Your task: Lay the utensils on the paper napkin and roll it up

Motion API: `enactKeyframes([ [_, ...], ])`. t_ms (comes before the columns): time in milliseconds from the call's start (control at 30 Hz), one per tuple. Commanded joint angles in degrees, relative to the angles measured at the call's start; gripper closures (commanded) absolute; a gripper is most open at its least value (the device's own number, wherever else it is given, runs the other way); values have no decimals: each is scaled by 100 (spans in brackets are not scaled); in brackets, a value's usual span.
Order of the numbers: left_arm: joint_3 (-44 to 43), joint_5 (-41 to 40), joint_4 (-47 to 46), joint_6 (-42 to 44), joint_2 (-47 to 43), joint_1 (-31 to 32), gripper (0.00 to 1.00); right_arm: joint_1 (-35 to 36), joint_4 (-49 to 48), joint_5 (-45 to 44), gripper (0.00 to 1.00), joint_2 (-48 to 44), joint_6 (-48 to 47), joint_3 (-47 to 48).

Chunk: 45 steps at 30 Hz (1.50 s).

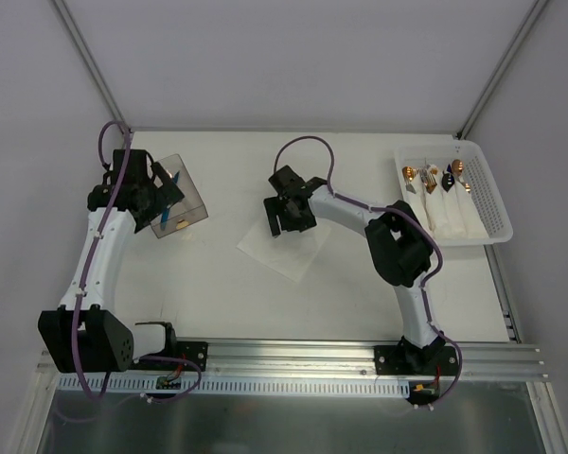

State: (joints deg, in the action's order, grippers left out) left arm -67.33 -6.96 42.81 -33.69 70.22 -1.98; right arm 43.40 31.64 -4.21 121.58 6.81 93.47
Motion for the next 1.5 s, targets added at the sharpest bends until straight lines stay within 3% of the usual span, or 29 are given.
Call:
enactKeyframes([
  [0,-456,-218,-27,152,299,-40,1,-7,115,-98,21,-519,303,286],
  [133,-1034,-349,-18,538,896,-48,2,-68,123,165,16,-1020,251,417],
  [300,-1844,-60,-27,1380,2038,-312,18,-323,158,525,1,-1522,-451,436],
  [433,-2791,352,-9,2155,2987,-356,30,-718,237,1060,1,-1944,-1163,32],
  [667,-3497,678,8,2982,4279,-479,46,-1736,518,1659,1,-2481,-1621,-654],
  [967,-3708,908,26,3193,4958,-663,46,-2441,642,2046,1,-2692,-1595,-1041],
  [1467,-3911,828,87,3317,5784,-664,49,-2661,695,2231,1,-2534,-1577,-936],
])
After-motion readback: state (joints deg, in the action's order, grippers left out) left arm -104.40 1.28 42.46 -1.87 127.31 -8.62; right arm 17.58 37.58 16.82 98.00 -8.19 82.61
